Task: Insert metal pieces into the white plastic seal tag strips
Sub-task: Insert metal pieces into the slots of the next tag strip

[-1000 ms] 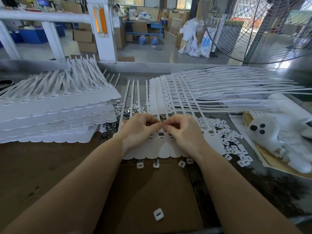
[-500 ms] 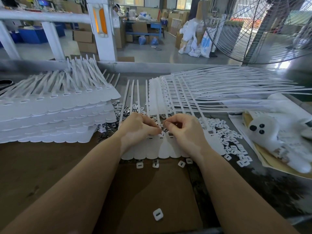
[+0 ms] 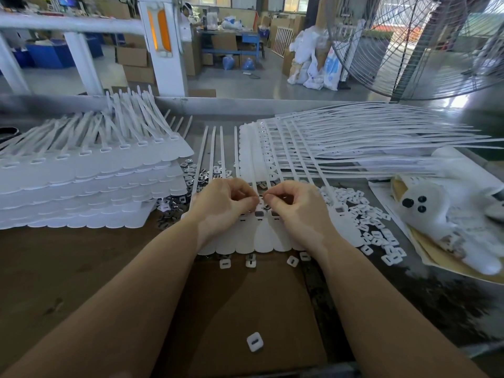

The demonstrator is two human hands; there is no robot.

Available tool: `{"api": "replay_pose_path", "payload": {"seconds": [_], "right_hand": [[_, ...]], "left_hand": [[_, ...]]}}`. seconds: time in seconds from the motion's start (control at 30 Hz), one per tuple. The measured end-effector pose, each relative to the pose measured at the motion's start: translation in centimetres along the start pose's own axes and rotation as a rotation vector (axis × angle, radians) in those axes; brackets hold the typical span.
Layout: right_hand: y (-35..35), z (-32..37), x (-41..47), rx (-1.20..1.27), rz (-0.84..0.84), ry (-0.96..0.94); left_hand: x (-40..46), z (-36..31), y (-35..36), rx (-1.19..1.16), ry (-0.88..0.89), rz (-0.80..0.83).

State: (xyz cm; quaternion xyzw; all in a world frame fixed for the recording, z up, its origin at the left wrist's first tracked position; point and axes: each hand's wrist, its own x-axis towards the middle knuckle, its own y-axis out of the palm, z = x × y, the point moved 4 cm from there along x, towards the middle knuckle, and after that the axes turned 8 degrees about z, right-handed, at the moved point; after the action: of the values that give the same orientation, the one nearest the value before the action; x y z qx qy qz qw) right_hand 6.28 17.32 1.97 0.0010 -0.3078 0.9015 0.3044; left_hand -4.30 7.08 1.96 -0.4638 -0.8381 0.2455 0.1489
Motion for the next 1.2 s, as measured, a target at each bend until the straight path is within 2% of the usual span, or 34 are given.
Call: {"api": "replay_pose_path", "payload": {"seconds": [0.27,1.2], "right_hand": [[0.1,0.0,0.0,0.011,-0.011,-0.001],[0.1,-0.2,0.0,-0.005,-0.018,0.002]], "left_hand": [[0.0,0.1,0.0,0.08,-0.111,0.021],[1.4,0.1,0.2,0.129,-0.233,0.069]]}}
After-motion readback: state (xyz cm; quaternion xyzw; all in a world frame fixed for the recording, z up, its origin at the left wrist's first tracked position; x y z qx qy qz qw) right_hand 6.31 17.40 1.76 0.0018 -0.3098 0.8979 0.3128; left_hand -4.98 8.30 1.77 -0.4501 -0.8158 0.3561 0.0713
